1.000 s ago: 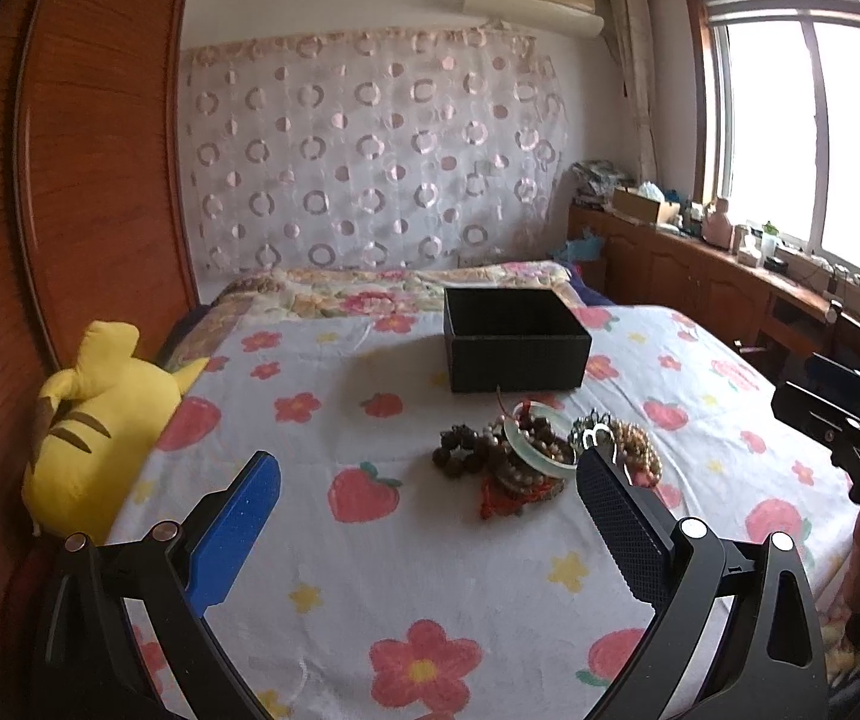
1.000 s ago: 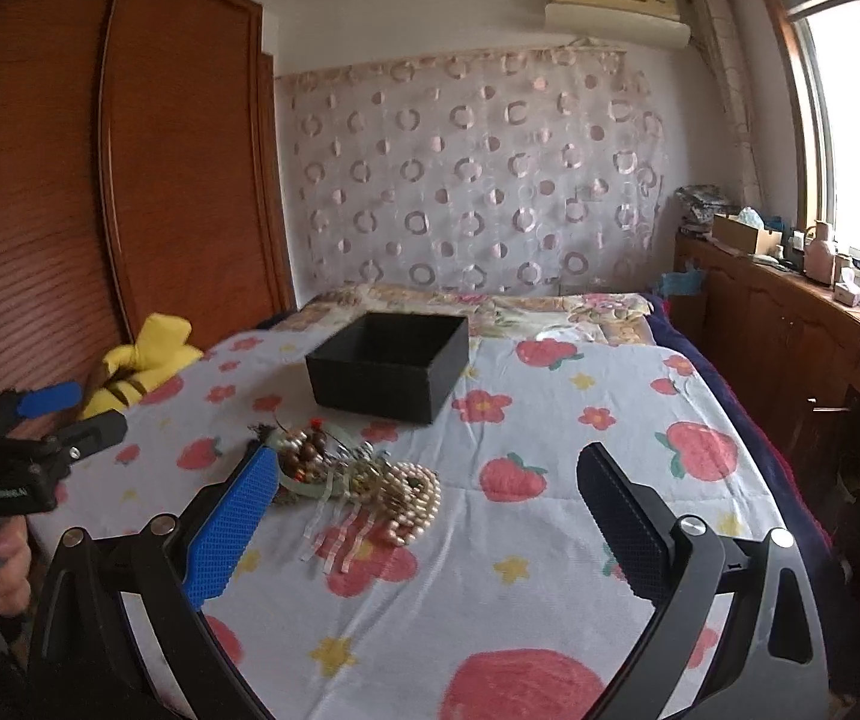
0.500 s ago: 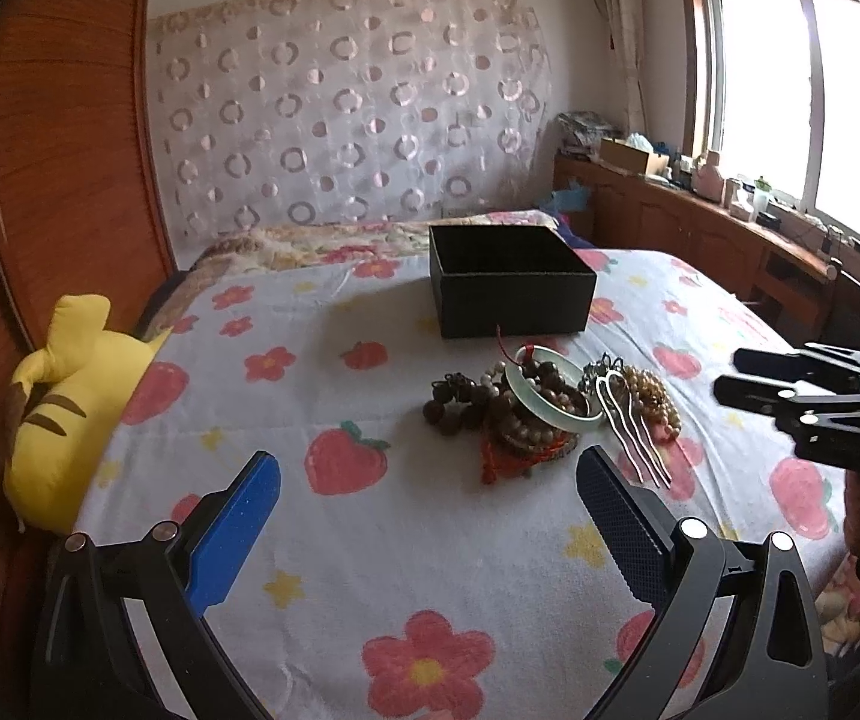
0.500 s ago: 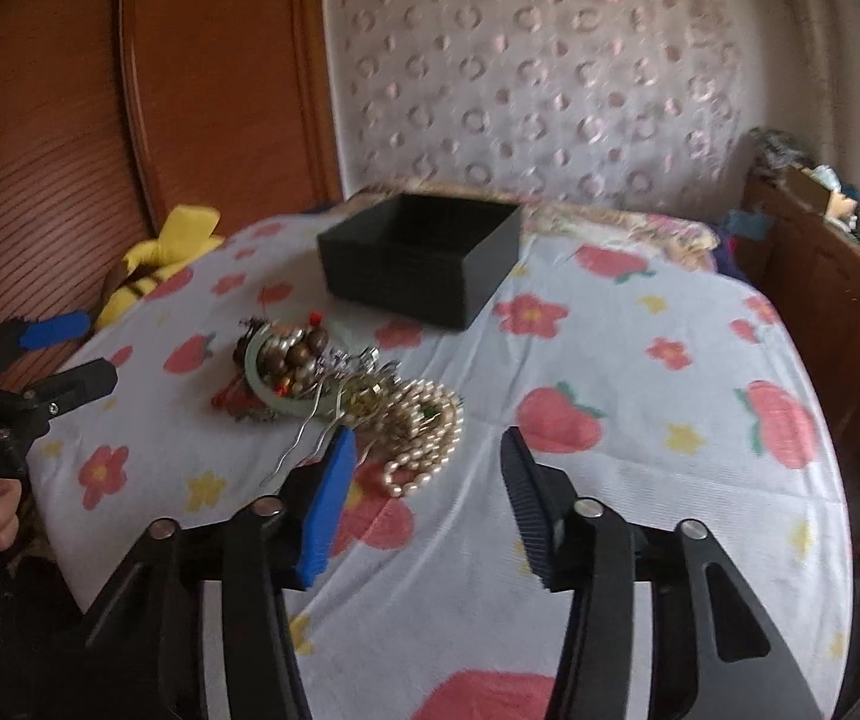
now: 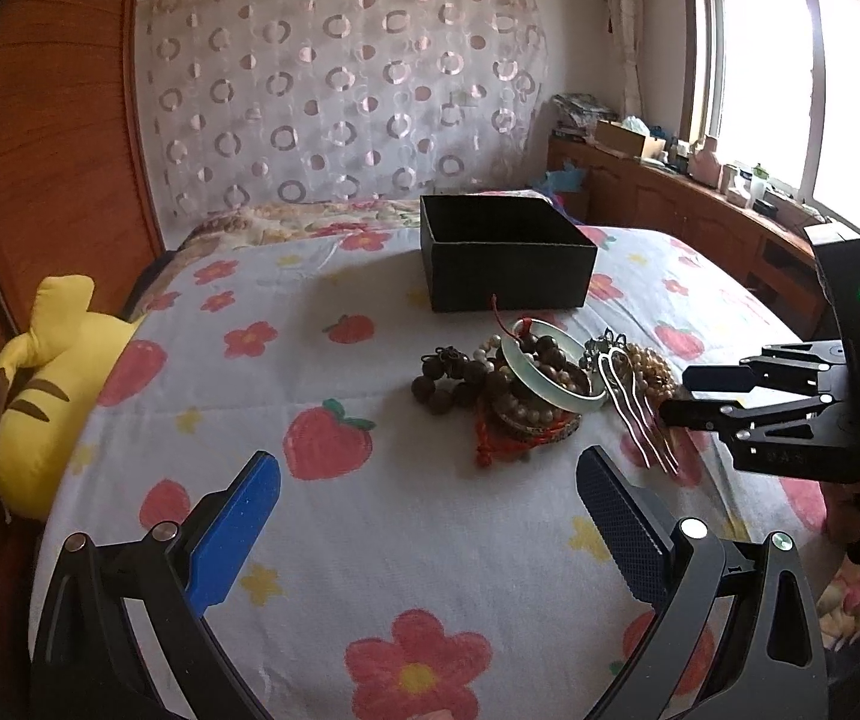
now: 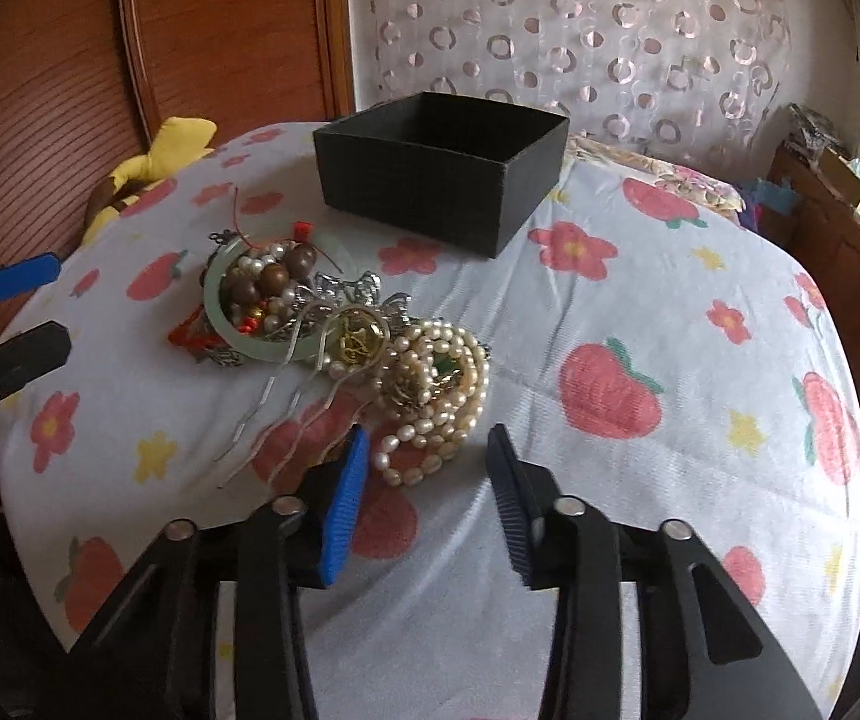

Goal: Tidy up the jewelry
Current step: 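Grasp the pearl necklace with the right gripper and lift it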

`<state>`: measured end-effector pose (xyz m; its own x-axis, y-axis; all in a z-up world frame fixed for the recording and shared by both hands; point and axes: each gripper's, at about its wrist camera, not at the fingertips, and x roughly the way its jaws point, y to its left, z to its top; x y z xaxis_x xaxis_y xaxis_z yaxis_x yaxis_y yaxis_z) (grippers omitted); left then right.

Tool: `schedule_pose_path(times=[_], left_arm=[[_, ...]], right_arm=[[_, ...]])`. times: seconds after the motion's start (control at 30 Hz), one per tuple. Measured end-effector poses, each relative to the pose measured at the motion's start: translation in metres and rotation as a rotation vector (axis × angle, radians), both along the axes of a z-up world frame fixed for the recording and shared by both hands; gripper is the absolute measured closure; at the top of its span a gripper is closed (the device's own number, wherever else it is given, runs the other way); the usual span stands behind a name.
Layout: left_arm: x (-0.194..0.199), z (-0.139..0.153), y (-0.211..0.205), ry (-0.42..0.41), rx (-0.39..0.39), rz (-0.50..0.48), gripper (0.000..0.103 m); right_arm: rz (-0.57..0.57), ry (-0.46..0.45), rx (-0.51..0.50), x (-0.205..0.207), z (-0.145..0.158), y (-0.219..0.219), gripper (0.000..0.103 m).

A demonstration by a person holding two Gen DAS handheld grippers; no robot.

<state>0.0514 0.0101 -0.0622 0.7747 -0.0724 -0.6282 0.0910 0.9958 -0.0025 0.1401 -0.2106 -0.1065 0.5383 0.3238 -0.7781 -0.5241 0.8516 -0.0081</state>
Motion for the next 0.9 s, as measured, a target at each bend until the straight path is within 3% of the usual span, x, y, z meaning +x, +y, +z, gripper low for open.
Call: schedule_pose_path(times=[0.03,0.1,0.13,0.47,0.83,0.9], left_arm=[[0.0,0.0,-0.001,0.001,0.0,-0.002,0.007],[0.0,-0.001,-0.003,0.004,0.004,-0.007,0.007],[0.0,-0.002,-0.003,0.003,0.007,-0.008,0.007],[0.002,-0.009,-0.009,0.028,0.016,-0.021,0.007],[0.019,-0.005,-0.015,0.045,0.019,-0.089,0.007],[0.027,-0.001,-0.015,0.049,-0.012,-0.123,0.007]], right_arm=[[0.006,-0.002,-0.004,0.001,0.0,-0.001,0.08],[0.014,-0.01,-0.012,0.002,0.001,-0.003,0.089],[0.016,-0.022,-0.002,0.002,0.003,-0.005,0.1],[-0.015,-0.148,0.049,-0.011,0.037,-0.038,0.099],[-0.012,-0.315,0.085,-0.033,0.105,-0.054,0.099],[-0.004,-0.338,0.091,-0.035,0.117,-0.056,0.099]])
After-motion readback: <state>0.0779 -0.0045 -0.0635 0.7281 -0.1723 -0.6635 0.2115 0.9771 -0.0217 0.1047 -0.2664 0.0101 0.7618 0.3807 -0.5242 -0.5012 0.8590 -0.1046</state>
